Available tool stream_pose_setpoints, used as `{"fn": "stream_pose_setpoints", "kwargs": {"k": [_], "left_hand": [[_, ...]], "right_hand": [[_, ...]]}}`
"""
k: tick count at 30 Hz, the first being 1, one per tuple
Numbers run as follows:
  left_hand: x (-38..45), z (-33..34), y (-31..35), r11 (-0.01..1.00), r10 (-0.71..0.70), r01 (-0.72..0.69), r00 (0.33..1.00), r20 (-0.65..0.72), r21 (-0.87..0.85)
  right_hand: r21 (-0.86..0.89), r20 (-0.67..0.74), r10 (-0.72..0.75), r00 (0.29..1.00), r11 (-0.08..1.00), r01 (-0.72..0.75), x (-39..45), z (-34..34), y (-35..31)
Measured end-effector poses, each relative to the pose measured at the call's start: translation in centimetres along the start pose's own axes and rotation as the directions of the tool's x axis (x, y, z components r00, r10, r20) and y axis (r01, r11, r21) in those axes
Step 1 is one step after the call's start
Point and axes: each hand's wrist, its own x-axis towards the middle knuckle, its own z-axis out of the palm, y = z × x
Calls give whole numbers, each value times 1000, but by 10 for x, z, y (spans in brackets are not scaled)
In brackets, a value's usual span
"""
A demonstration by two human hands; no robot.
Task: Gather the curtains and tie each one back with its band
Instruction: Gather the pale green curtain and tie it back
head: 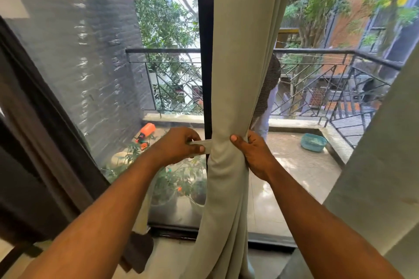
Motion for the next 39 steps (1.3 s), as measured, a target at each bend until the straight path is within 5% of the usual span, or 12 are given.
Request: {"fn": "stream_pose_setpoints", "kwargs": {"k": [3, 5, 8, 10, 11, 13, 16, 22, 26, 29, 32, 39], "left_hand": [[-4, -6, 2, 999, -16, 14, 999, 52, 33], [-11, 3, 11, 977, -33, 47, 997, 73, -209], [-19, 19, 35, 611, -134, 203, 979, 153, -766], [-22, 23, 45, 338, -87, 202, 979, 183, -919], [-22, 25, 46, 305, -44, 164, 986, 158, -938], [-22, 27, 47, 493, 67, 15, 996, 55, -870], [-17, 34, 46, 855, 246, -281, 960, -137, -436], [2, 41, 53, 980, 189, -129, 856, -482, 154], [12, 53, 49, 979, -39, -59, 884, -466, -194], [17, 52, 48, 903, -42, -132, 920, -390, -409], [13, 49, 44, 801, -1, -135, 974, -228, -583], [-9, 52, 39, 772, 199, -193, 978, -58, -606]], "right_hand": [[-80, -125, -67, 990, 995, 57, -1, 5, -1], [-129, -218, -132, 967, 986, 106, -3, 10, 1], [-170, -267, -200, 943, 973, 159, -8, 17, 3], [-170, -294, -225, 929, 969, 181, -11, 18, 2], [-155, -317, -223, 922, 971, 181, -13, 19, 2], [-122, -348, -204, 915, 978, 172, -15, 19, 1], [-115, -330, -176, 928, 983, 145, -17, 18, 3], [-244, -167, -222, 961, 953, 178, -22, 22, 15], [-47, -14, -138, 990, 989, 137, -26, 25, 11], [101, -177, -109, 978, 987, 129, -21, 30, 3], [380, -229, 158, 960, 923, -61, -17, 24, 1], [275, -35, 397, 917, 886, -373, -12, 15, -8]]}}
